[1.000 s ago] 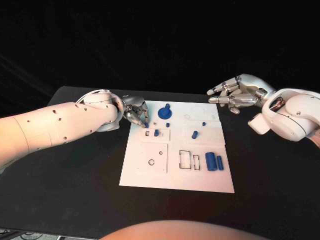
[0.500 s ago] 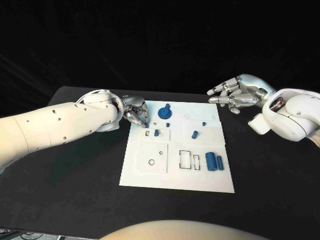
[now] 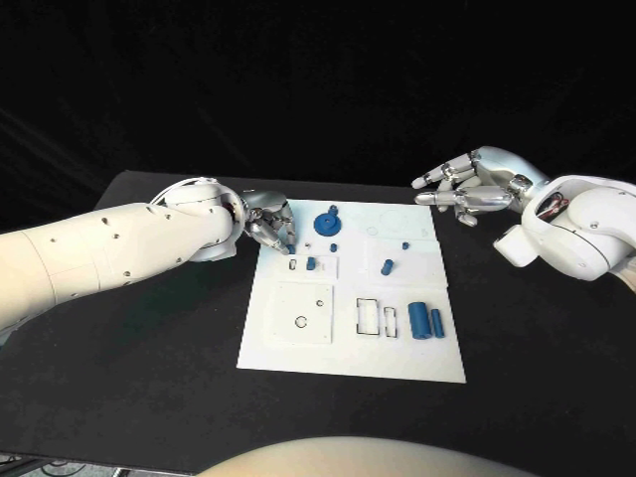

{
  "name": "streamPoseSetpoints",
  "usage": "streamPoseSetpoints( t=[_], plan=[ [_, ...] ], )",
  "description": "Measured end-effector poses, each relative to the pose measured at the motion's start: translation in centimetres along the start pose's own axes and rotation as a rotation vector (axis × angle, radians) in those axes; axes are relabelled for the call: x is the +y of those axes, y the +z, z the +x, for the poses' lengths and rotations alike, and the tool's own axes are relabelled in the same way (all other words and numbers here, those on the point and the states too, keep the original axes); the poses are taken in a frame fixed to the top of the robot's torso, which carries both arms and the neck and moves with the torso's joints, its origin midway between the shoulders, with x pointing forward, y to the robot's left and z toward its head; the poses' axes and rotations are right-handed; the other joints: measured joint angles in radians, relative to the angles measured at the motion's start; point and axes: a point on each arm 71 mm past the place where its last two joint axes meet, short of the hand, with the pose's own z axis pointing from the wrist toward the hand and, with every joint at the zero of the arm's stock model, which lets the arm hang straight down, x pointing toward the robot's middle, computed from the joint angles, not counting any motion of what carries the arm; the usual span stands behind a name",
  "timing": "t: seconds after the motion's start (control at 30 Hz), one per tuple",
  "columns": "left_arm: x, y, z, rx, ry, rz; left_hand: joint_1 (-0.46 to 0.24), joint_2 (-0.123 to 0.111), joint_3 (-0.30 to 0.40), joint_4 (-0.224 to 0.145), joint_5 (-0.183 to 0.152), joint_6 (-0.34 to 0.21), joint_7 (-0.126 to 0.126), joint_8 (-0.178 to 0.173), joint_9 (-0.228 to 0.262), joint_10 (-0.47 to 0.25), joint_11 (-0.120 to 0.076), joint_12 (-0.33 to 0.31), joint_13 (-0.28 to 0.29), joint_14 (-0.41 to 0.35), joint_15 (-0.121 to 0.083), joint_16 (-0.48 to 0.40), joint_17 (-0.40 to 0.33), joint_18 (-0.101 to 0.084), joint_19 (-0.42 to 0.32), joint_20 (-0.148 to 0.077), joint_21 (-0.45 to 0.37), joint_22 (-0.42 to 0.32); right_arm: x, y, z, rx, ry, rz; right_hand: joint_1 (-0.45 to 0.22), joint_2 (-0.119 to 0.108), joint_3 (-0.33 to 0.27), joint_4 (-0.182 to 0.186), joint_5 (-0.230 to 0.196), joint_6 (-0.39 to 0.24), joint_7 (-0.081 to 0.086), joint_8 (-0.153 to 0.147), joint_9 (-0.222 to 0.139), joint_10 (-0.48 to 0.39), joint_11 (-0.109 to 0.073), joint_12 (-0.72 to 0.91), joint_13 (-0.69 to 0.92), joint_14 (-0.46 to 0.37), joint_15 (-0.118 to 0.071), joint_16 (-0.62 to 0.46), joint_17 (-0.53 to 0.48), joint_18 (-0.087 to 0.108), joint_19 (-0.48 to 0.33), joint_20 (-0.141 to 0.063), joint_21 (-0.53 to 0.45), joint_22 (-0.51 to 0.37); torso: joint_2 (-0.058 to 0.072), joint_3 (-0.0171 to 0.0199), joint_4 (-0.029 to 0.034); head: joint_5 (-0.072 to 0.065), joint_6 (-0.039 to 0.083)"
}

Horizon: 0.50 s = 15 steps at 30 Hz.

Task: Assemble the parts on the task board

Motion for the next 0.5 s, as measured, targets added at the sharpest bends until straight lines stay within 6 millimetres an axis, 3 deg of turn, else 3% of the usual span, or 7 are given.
streamPoseSetpoints(
  t=[0.5],
  plan=[
    [0.21, -0.21, 0.14, 0.003, -0.007, -0.003, 0.000, 0.000, -0.003, 0.003, 0.000, 0.000, 0.000, 0.000, 0.000, 0.000, 0.000, 0.000, 0.000, 0.000, 0.000, 0.000, 0.000, 0.000, 0.000, 0.000, 0.000, 0.000, 0.01, 0.02, 0.01, 0.001, -0.004, -0.001, 0.004, 0.004, 0.000, 0.000, 0.000, 0.000, 0.000, 0.000, 0.000, 0.000, 0.000, 0.000, 0.000, 0.000, 0.000, 0.000, 0.000, 0.000, 0.000, 0.000, 0.000, 0.000, 0.000, -0.0005, 0.0001, 0.001, -0.001]
  ],
)
